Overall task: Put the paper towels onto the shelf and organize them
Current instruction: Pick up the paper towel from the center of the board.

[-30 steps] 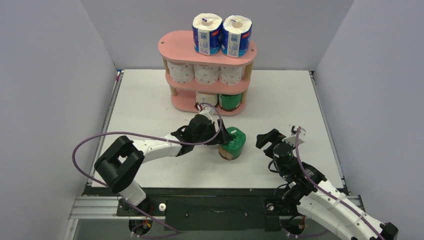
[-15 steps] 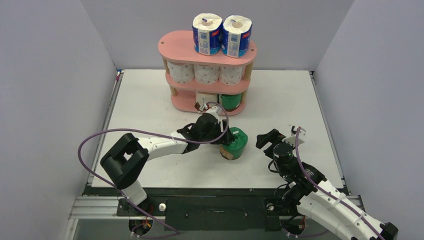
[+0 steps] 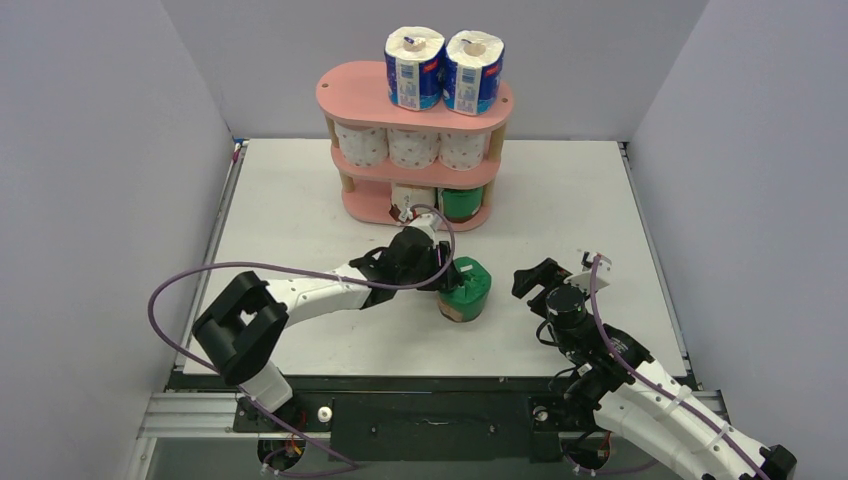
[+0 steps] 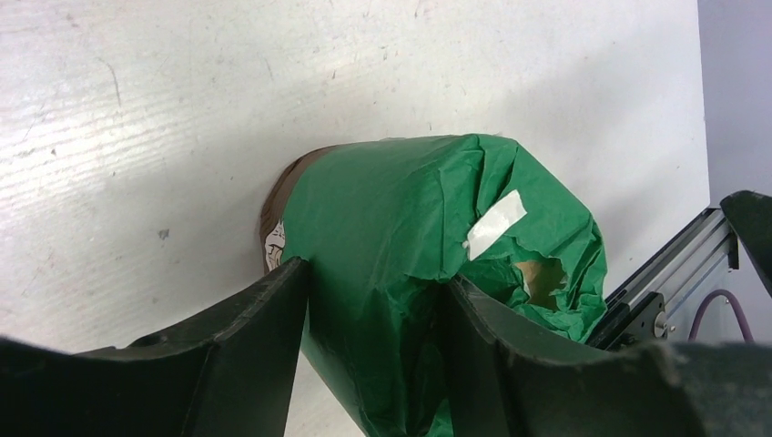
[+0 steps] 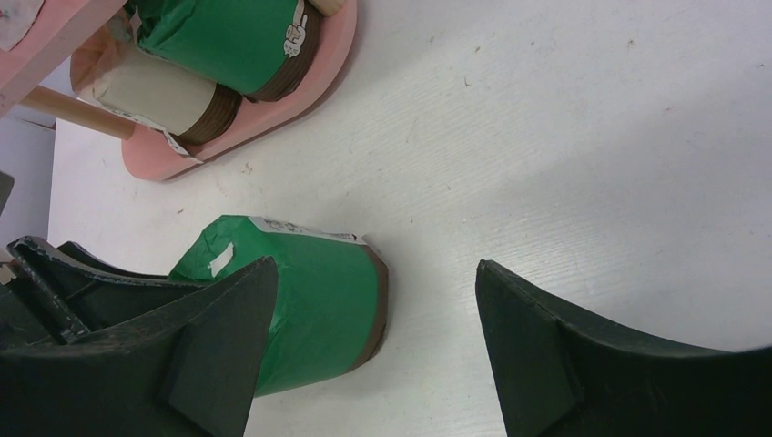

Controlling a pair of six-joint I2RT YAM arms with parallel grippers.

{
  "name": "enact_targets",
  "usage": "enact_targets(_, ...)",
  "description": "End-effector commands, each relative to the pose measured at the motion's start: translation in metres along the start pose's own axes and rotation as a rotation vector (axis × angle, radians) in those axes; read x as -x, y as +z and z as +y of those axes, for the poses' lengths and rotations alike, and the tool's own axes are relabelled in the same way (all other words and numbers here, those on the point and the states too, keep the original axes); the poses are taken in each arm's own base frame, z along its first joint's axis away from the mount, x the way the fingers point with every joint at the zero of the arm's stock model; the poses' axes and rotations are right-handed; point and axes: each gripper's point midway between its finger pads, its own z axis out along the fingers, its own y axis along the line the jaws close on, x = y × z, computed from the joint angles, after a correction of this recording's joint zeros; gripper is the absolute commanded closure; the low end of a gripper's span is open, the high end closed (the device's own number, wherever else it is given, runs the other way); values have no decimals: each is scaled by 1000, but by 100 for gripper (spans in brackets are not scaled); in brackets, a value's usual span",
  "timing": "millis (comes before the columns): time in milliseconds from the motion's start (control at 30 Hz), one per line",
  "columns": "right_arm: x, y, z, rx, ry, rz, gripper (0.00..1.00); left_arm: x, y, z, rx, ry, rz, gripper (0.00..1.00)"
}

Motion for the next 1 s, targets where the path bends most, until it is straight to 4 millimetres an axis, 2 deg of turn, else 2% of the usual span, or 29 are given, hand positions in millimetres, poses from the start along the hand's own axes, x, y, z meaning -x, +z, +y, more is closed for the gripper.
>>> enact_targets(0, 14, -2, 2, -4, 8, -42, 25, 17, -24, -19, -48, 13, -50, 52)
enact_targets(233, 14, -3, 0, -4, 11, -47, 25, 39, -53, -12, -36, -27, -125, 54)
enact_targets(267, 15, -3, -1, -6, 13, -48, 25, 48, -60, -11, -40, -40, -150, 55)
enact_targets(300, 15, -3, -1, -6, 13, -48, 25, 46, -63, -4, -24, -48, -145, 55)
enact_targets(333, 14, -3, -1, -9, 12, -47, 25, 54, -71, 0, -21, -64, -164, 55)
enact_targets(433, 13, -2, -1, -9, 11, -46, 25, 62, -86, 21, 16, -105, -190, 55)
enact_targets(467, 13, -2, -1, -9, 11, -46, 25, 73, -94, 28, 23, -127, -221, 56)
enact_targets(500, 13, -2, -1, -8, 11, -46, 25, 77, -98, 43, 55, -152, -232, 56)
enact_targets(533, 13, -2, -1, -8, 11, -47, 25, 82, -105, 46, 56, -164, -250, 56)
enact_targets(567, 13, -1, -1, -9, 10, -46, 25, 86, -109, 62, 92, -189, -260, 56)
enact_targets(767, 13, -1, -1, -9, 2, -47, 25, 107, -139, 119, 207, -316, -356, 59)
enact_targets(967, 11, 0, -2, -10, -6, -43, 25, 124, -161, 158, 274, -449, -455, 58)
